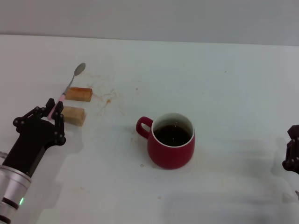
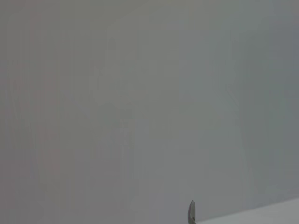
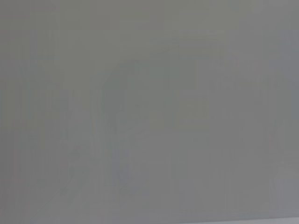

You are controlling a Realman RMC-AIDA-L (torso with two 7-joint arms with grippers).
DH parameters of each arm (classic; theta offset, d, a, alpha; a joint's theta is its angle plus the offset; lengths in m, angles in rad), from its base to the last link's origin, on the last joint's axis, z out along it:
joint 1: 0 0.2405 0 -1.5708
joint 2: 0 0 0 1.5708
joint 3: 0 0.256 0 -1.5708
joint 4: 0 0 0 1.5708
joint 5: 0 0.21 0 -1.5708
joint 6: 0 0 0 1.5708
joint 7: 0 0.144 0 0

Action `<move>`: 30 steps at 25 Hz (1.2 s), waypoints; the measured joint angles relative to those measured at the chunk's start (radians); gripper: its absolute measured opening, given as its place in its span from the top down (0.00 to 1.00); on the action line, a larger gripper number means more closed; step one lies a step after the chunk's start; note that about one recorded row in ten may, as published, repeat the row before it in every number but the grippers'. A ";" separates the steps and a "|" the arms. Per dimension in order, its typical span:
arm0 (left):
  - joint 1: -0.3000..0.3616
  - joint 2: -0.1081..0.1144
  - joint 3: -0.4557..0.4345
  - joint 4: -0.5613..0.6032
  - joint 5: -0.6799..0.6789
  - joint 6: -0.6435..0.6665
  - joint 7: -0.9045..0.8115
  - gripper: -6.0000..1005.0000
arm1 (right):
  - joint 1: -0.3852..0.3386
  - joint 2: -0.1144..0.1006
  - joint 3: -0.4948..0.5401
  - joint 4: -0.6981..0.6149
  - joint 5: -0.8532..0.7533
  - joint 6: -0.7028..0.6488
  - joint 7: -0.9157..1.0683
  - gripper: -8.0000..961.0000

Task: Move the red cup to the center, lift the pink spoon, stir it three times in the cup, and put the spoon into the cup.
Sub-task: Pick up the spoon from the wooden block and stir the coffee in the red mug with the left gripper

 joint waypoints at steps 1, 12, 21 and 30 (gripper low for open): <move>0.000 0.000 0.000 -0.001 0.001 0.009 0.000 0.86 | 0.000 0.000 0.000 0.000 0.000 0.000 0.000 0.99; -0.015 0.028 -0.007 -0.077 0.007 -0.013 -0.014 0.86 | 0.005 -0.002 0.000 0.001 0.000 -0.013 0.000 0.99; -0.046 0.068 -0.131 -0.277 0.074 -0.226 0.084 0.86 | 0.011 -0.005 0.011 -0.005 0.002 -0.037 0.000 0.99; 0.054 0.138 -0.493 -0.811 0.355 -0.868 0.097 0.86 | 0.040 -0.002 0.114 -0.012 0.011 -0.023 0.000 0.99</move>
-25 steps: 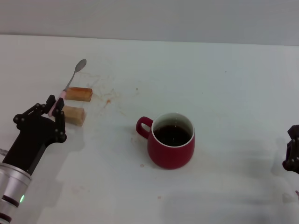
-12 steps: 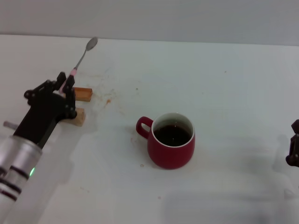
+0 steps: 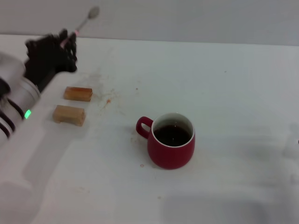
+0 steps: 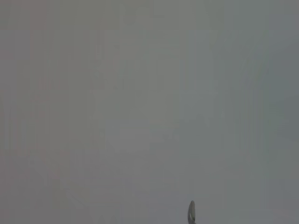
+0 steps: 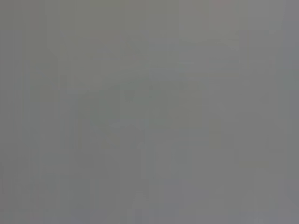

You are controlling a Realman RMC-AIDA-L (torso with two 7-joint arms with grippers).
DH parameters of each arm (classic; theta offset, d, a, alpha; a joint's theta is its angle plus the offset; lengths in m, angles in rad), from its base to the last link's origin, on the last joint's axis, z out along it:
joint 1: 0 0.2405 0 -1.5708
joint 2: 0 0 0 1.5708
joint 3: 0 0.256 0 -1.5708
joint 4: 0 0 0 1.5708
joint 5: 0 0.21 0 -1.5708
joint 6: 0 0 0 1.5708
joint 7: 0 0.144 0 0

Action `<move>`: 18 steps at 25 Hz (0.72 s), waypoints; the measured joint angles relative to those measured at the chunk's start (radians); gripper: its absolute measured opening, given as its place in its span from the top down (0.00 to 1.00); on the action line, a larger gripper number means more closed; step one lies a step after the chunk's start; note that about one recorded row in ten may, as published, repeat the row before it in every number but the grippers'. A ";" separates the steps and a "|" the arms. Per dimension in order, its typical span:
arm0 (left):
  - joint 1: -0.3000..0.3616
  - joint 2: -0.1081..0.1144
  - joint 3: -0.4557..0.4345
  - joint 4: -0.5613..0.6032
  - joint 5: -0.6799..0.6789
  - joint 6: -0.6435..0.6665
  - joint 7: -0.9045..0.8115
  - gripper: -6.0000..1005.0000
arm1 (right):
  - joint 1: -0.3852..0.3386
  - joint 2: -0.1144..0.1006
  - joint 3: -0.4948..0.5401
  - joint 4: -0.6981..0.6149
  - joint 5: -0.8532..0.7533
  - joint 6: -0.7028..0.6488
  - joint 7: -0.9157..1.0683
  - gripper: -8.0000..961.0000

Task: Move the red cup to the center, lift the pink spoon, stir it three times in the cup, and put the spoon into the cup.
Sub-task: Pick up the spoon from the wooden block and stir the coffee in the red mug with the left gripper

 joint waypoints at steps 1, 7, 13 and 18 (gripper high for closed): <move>0.008 0.002 -0.014 -0.030 0.009 -0.032 0.000 0.86 | 0.002 0.000 0.021 0.001 0.000 0.006 0.000 0.99; 0.068 0.017 -0.076 -0.263 0.070 -0.254 0.009 0.86 | 0.002 0.001 0.045 0.005 0.001 0.013 0.000 0.99; 0.149 -0.016 -0.096 -0.471 0.087 -0.435 0.088 0.86 | 0.010 -0.001 0.046 0.002 0.001 0.037 0.000 0.99; 0.179 -0.065 -0.127 -0.610 0.090 -0.649 0.182 0.86 | 0.017 -0.002 0.056 -0.014 0.001 0.038 0.000 0.99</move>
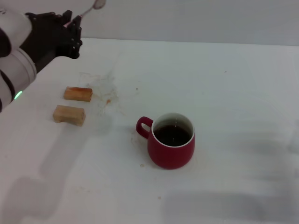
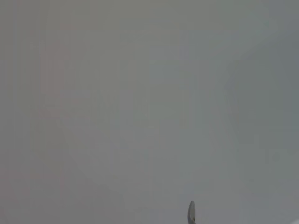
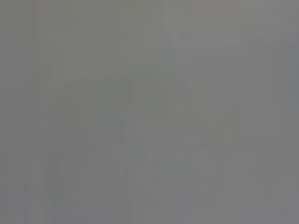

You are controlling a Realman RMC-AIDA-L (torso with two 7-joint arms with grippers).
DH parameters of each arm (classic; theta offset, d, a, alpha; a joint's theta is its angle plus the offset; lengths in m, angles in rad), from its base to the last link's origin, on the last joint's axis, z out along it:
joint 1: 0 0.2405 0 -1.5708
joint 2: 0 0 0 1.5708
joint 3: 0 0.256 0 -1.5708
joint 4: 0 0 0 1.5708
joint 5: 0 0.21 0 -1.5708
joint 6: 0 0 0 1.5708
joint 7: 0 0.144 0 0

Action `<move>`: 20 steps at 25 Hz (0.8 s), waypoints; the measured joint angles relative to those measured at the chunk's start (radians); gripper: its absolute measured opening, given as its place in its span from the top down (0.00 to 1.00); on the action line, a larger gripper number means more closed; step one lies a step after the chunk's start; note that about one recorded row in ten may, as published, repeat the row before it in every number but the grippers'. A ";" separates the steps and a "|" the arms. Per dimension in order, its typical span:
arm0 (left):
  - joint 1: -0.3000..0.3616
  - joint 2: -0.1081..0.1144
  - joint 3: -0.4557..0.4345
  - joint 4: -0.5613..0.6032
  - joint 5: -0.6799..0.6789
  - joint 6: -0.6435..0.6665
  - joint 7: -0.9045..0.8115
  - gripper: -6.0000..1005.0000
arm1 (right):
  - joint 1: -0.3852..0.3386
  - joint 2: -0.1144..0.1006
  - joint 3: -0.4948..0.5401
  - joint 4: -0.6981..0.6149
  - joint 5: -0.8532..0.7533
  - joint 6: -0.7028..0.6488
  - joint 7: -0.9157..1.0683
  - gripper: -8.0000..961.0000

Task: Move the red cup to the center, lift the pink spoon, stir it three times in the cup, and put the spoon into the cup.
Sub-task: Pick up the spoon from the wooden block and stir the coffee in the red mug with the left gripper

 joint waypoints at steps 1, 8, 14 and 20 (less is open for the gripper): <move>0.002 -0.008 -0.006 -0.021 0.000 -0.037 0.014 0.86 | 0.001 0.000 0.006 -0.003 0.000 0.001 0.000 0.99; -0.025 -0.058 -0.045 -0.165 -0.003 -0.297 0.093 0.86 | -0.004 -0.001 0.052 -0.020 0.000 0.013 0.000 0.99; -0.084 -0.059 -0.062 -0.232 -0.004 -0.445 0.095 0.86 | -0.004 -0.001 0.093 -0.036 0.000 0.034 0.000 0.99; -0.168 -0.060 -0.098 -0.246 -0.009 -0.602 0.093 0.86 | -0.008 -0.001 0.119 -0.043 0.000 0.039 0.000 0.99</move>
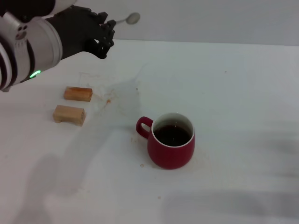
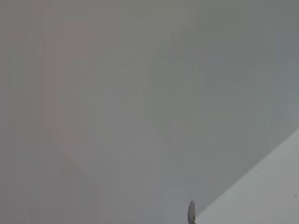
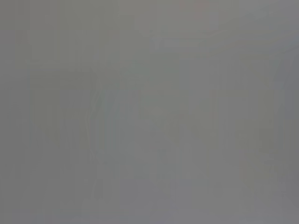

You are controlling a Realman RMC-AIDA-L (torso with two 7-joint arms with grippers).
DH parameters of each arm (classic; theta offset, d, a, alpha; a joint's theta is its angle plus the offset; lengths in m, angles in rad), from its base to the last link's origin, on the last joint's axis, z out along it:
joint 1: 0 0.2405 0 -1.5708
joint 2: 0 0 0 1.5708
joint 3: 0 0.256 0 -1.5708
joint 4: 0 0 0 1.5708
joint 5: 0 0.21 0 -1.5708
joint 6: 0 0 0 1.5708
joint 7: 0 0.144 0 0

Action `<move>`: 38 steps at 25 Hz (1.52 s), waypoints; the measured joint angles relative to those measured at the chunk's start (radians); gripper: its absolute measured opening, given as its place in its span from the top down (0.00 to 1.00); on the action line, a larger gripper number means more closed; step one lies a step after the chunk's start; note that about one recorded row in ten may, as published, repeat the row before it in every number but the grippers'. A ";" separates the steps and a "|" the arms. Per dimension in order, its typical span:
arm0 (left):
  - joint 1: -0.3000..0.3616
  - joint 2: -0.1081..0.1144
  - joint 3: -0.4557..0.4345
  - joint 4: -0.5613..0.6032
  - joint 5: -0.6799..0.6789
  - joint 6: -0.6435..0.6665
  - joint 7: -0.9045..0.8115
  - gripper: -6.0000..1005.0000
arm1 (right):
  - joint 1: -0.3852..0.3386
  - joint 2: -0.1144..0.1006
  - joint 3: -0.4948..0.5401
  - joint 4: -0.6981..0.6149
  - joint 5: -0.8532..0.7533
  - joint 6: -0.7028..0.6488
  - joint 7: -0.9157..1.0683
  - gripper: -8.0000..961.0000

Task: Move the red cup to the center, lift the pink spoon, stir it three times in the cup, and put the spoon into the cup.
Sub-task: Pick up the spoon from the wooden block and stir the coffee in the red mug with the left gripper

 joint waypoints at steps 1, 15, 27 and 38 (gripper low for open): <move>-0.014 0.000 -0.007 0.000 -0.001 -0.028 -0.003 0.86 | -0.001 0.000 0.001 0.000 0.000 0.000 0.000 0.99; -0.225 -0.002 -0.109 -0.002 0.002 -0.416 0.010 0.86 | -0.037 0.003 0.001 0.003 0.010 -0.004 0.000 0.99; -0.356 -0.002 -0.160 -0.010 0.000 -0.656 0.053 0.86 | -0.056 0.005 0.001 0.004 0.038 -0.004 0.000 0.99; -0.445 -0.003 -0.196 -0.010 -0.002 -0.746 0.074 0.86 | -0.081 0.004 0.001 -0.012 0.123 -0.007 0.000 0.99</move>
